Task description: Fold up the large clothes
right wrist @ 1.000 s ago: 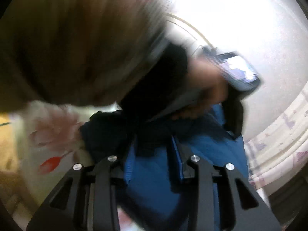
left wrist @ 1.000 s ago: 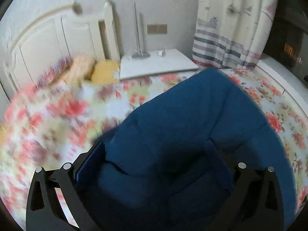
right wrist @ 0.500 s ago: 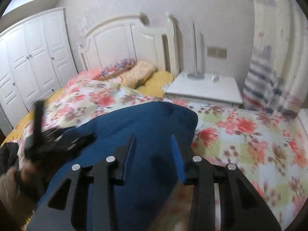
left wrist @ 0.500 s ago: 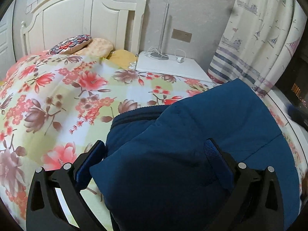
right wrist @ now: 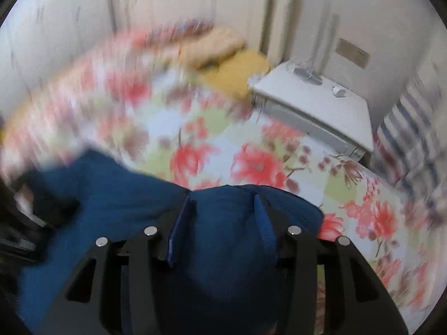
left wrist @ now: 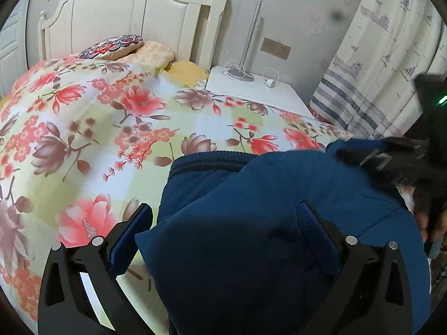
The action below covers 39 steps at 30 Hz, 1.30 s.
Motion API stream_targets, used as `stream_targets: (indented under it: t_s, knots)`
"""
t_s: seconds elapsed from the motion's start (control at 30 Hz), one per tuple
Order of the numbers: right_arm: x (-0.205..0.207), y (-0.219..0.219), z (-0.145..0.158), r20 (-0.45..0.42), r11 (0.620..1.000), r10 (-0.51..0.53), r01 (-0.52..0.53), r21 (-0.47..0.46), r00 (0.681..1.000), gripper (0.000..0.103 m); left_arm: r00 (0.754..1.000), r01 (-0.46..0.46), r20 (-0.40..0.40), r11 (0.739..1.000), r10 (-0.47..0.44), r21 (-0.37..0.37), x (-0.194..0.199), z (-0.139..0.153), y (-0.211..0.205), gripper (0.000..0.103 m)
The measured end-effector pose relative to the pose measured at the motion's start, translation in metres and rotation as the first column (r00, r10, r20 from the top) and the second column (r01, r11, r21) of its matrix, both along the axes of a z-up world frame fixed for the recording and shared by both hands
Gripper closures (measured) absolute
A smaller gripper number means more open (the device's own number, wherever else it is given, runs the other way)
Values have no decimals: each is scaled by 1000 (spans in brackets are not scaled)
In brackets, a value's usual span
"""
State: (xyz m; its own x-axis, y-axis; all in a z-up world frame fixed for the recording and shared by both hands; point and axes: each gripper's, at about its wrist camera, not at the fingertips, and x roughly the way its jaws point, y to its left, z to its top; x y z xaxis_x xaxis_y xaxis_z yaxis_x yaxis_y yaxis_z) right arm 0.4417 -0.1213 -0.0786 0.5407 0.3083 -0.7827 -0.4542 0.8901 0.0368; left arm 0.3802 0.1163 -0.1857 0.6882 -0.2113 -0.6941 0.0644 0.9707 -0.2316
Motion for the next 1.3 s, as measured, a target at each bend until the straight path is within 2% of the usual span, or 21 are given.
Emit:
stream_targets:
  t_s: [0.07,0.13,0.27,0.33,0.4,0.47,0.5,0.53,0.6,0.63,0.7,0.73,0.83,0.9,0.97,1.03,1.17,1.2,1.23,1.27,1.3]
  knots:
    - [-2,-31,21,41,991,-94,89,95,995,57,1000,-1,0,1000,1,-6,0,0,1,4]
    - [2,-48,23,44,985,-136,130,117,990,57,1000,-1,-1,1000,1,-7,0,-1,0,4]
    - [15,-29,-25,-56,998,-60,60,11,997,58,1000,-7,-8,1000,7,-20,1,-2,1,4]
    - [20,-25,-39,-80,995,-76,81,52,994,58,1000,-23,-16,999,23,-33,1,-4,4,4]
    - [25,-21,-34,-103,997,-78,80,13,992,59,999,-21,-26,998,19,-60,2,-5,7,4]
    - [24,-12,-19,-67,994,-82,76,-84,994,59,1000,-21,-19,998,20,-54,0,-4,7,4]
    - [21,-8,-11,-37,991,-88,83,-103,995,59,1000,-21,-16,999,20,-45,0,-4,5,4]
    - [14,-5,3,3,994,-77,77,-84,997,57,1000,-21,-14,999,21,-40,0,-3,4,4]
    - [1,8,16,12,1000,-18,19,-8,1000,57,1000,-22,-15,999,21,-46,0,-4,5,4]
    - [-1,17,10,-4,999,7,-7,-47,1000,58,1000,-22,-17,998,21,-51,0,-4,6,4]
    - [-4,45,-30,-57,972,57,-69,-224,997,57,1000,-23,-14,998,22,-57,-1,-3,6,4]
    - [-6,50,-37,-17,967,62,-64,-247,998,57,1000,-25,-17,998,24,-63,0,-3,7,4]
    - [-5,53,-31,-7,958,36,-37,-285,999,57,999,-26,-40,993,22,-111,-1,-2,16,4]
    - [-14,59,-14,31,941,34,-22,-337,999,57,997,-72,25,988,76,-138,-25,15,31,5]
    - [-30,65,9,83,951,85,-56,-304,993,57,981,-107,146,985,126,-132,-67,42,43,5]
    - [-43,74,28,111,961,131,-99,-257,985,57,975,-62,205,991,86,-121,-101,57,43,5]
    - [-59,120,40,88,945,271,-247,-216,958,59,975,62,215,995,-45,-73,-150,59,14,5]
    - [-61,135,34,64,929,310,-288,-231,949,64,974,97,209,994,-84,-53,-162,53,2,5]
    - [-62,146,26,30,914,339,-322,-245,940,74,974,107,203,994,-97,-36,-170,47,-6,5]
    - [-62,161,10,-29,892,371,-365,-265,928,80,976,115,190,993,-111,-13,-178,38,-16,5]
    - [-62,172,-5,-66,876,381,-383,-295,922,81,977,125,170,992,-126,17,-183,26,-25,5]
